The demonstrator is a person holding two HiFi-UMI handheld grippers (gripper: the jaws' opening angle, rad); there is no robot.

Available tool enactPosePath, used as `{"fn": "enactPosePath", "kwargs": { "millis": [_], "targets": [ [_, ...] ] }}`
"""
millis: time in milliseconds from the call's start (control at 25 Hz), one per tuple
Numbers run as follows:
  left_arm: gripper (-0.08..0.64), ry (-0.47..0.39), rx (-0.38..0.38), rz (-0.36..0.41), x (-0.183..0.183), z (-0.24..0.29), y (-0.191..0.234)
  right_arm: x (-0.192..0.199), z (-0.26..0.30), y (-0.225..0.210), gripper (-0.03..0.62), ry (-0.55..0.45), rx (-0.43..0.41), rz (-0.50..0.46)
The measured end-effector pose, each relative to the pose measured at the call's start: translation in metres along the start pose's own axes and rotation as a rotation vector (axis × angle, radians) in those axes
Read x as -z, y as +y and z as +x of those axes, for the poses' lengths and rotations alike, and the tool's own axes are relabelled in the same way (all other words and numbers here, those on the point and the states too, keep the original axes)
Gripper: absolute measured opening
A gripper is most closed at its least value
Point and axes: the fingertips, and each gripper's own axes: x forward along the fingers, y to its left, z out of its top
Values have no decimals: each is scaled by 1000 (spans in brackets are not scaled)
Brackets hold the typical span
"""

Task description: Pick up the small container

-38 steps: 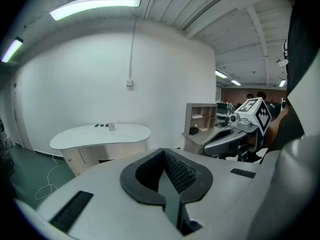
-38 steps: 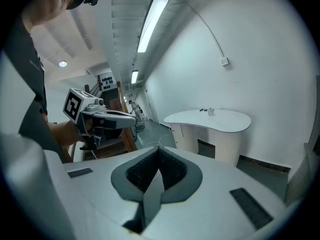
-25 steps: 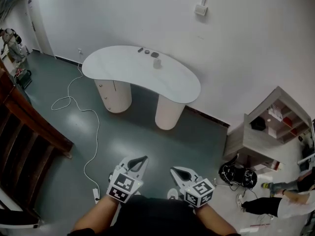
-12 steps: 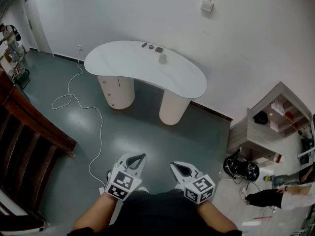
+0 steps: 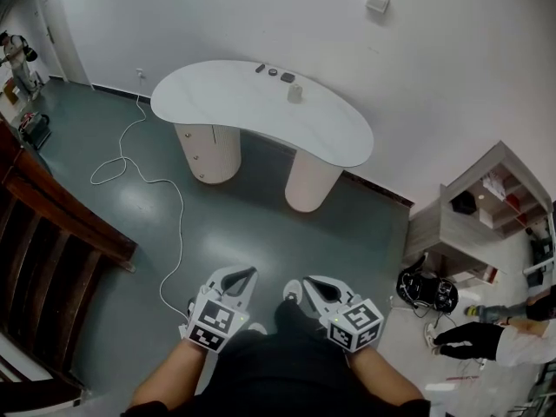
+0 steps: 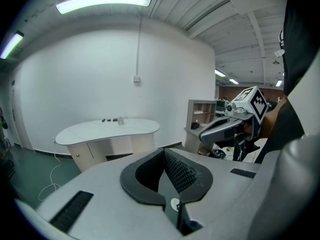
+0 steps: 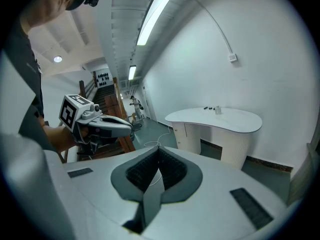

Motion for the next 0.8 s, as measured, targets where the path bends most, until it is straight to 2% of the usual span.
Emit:
{"fn": "enactPosePath", "kwargs": {
  "millis": [440, 800],
  "targets": [
    [17, 46, -31, -8, 0, 30, 52, -24, 62, -40, -5, -12, -27, 33],
    [17, 46, -49, 2, -46, 98, 114, -76, 118, -120, -5, -30, -38, 42]
  ]
}}
